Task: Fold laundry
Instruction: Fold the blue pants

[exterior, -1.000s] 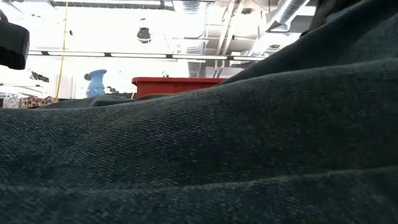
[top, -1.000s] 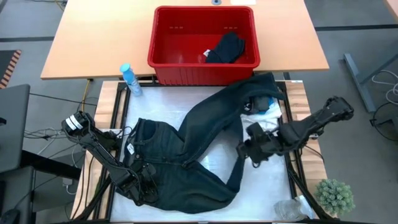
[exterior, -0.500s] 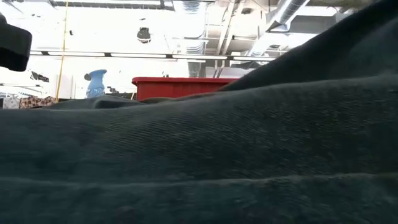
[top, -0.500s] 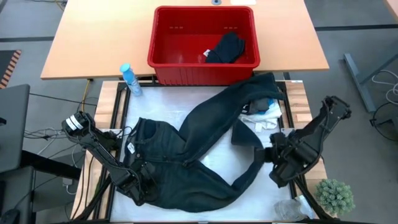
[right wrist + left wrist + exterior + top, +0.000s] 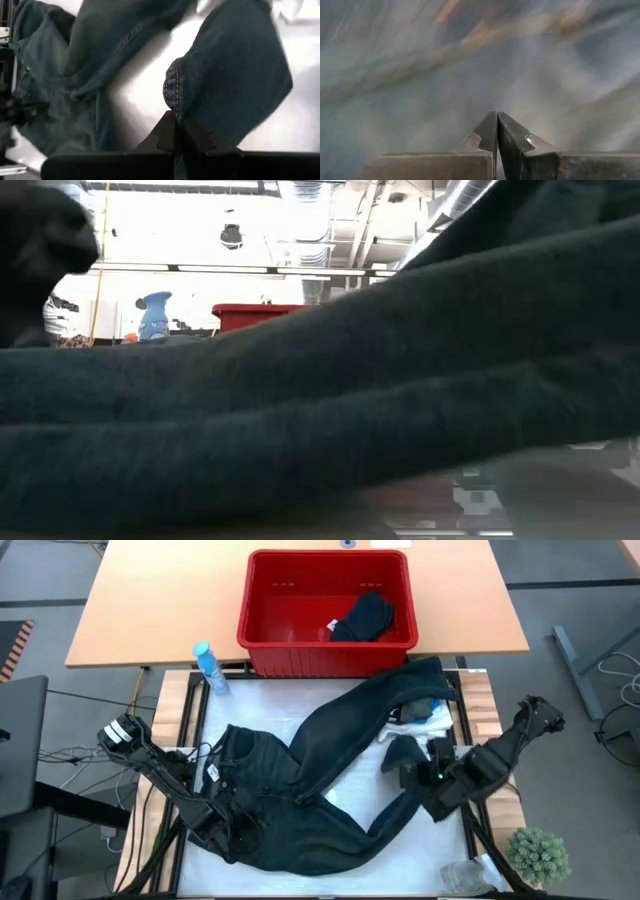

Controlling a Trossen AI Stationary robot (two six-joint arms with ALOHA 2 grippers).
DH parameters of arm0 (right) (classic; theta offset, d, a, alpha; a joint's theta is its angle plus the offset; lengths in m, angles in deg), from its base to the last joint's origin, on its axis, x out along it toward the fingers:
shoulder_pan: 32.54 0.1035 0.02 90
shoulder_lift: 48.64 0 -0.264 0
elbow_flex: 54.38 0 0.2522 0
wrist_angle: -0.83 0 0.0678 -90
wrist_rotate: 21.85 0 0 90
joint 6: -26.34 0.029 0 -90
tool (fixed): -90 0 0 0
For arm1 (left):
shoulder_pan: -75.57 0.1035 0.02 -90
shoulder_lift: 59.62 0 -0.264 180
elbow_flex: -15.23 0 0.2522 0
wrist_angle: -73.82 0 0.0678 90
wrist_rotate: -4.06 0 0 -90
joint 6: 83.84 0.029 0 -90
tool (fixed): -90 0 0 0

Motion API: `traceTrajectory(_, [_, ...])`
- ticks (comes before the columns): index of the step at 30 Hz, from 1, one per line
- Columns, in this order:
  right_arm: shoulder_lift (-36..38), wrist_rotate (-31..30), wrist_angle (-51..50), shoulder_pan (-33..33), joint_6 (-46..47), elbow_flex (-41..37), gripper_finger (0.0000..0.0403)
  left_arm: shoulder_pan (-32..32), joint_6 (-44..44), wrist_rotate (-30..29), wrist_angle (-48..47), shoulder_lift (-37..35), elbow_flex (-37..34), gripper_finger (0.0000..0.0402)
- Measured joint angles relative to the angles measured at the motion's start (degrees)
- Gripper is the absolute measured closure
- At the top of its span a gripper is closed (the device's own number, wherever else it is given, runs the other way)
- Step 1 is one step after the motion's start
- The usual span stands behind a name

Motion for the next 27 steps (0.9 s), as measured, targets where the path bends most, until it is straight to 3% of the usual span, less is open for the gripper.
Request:
traceTrajectory(4, [-0.1,0.2,0.2,-3.9,-7.3,0.0,0.0372,2.4,19.9,-16.3,10.8,-3.1,0.1,0.0401])
traceTrajectory(6, [-0.3,1.0,0.1,-5.2,-9.5,0.0,0.0373,4.7,35.0,-18.3,17.8,-4.2,0.1,0.0401])
traceTrajectory(9, [-0.4,1.6,0.3,-6.0,-12.5,0.0,0.0368,9.8,54.9,-8.1,30.3,-4.5,0.2,0.0401])
traceTrajectory(12, [-0.4,1.7,0.1,-6.0,-13.3,0.0,0.0367,15.4,66.4,4.8,37.8,-2.6,0.3,0.0401])
traceTrajectory(19, [-0.4,1.7,-0.2,-5.0,-13.6,-0.1,0.0369,24.9,75.3,25.7,36.8,4.8,0.2,0.0401])
traceTrajectory(21, [-0.4,1.7,-0.3,-5.2,-13.5,-0.1,0.0368,26.3,75.4,25.7,34.3,6.3,0.2,0.0401])
traceTrajectory(27, [-0.8,1.7,-0.3,-3.9,-12.3,-0.2,0.0371,33.1,69.8,16.3,21.1,4.5,0.2,0.0401])
